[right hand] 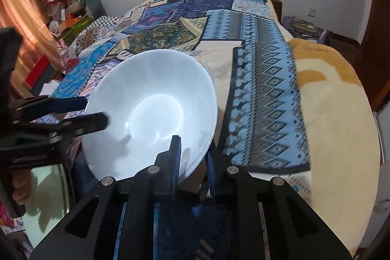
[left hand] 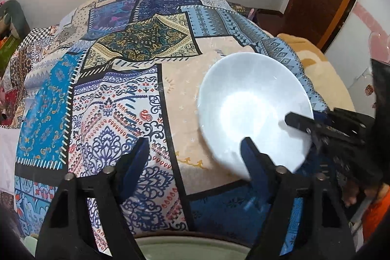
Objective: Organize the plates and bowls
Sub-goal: 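Lift the white spotted bowl with the left tool toward the right tool's stack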
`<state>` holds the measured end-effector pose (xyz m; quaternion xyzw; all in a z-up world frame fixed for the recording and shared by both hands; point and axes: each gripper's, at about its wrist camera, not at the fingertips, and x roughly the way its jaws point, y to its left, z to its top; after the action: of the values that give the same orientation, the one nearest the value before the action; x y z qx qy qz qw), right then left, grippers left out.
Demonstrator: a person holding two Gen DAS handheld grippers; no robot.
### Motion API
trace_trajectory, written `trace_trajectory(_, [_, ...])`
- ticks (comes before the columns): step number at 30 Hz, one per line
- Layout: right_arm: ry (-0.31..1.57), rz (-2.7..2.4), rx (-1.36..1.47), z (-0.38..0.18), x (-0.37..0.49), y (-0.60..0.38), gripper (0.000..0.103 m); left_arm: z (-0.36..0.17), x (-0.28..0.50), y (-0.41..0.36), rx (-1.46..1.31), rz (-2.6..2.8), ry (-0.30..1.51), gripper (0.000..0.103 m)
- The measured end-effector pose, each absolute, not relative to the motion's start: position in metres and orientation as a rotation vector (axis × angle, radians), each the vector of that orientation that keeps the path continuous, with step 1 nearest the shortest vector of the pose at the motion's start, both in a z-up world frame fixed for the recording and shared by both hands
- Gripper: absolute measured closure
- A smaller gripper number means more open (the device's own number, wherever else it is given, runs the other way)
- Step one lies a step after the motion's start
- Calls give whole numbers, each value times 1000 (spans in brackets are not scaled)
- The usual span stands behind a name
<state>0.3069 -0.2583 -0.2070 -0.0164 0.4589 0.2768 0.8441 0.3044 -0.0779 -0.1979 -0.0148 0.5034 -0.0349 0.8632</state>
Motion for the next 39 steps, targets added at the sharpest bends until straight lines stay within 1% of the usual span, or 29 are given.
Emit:
trace_trajectory(1, [969, 587, -29, -207, 306, -258, 85, -200, 307, -79, -28, -75, 1064, 37])
trace_trajectory(3, [967, 592, -19, -208, 306, -258, 85, -207, 313, -82, -33, -91, 1089, 49])
trace_trajectory(4, [964, 590, -17, -208, 304, -258, 85, -209, 314, -83, -35, -95, 1095, 51])
trace_trajectory(6, [963, 585, -12, -209, 303, -258, 85, -212, 317, -87, -38, -107, 1109, 63])
trace_trajectory(8, [971, 581, 7, -209, 304, -259, 85, -217, 320, -89, -62, -123, 1131, 68])
trace_trajectory(10, [979, 576, 26, -209, 304, -260, 85, -219, 322, -89, -68, -110, 1127, 71])
trace_trajectory(12, [981, 562, 35, -207, 302, -260, 85, -222, 322, -91, -41, -98, 1124, 78])
trace_trajectory(17, [968, 525, 43, -200, 294, -264, 85, -223, 321, -93, -33, -111, 1142, 80])
trace_trajectory(21, [960, 506, 44, -192, 284, -266, 85, -219, 313, -93, -39, -132, 1145, 86])
trace_trajectory(24, [943, 501, 46, -184, 274, -267, 85, -212, 304, -94, -47, -151, 1137, 88])
trace_trajectory(39, [840, 509, 41, -136, 219, -255, 85, -153, 236, -92, -50, -174, 1003, 89])
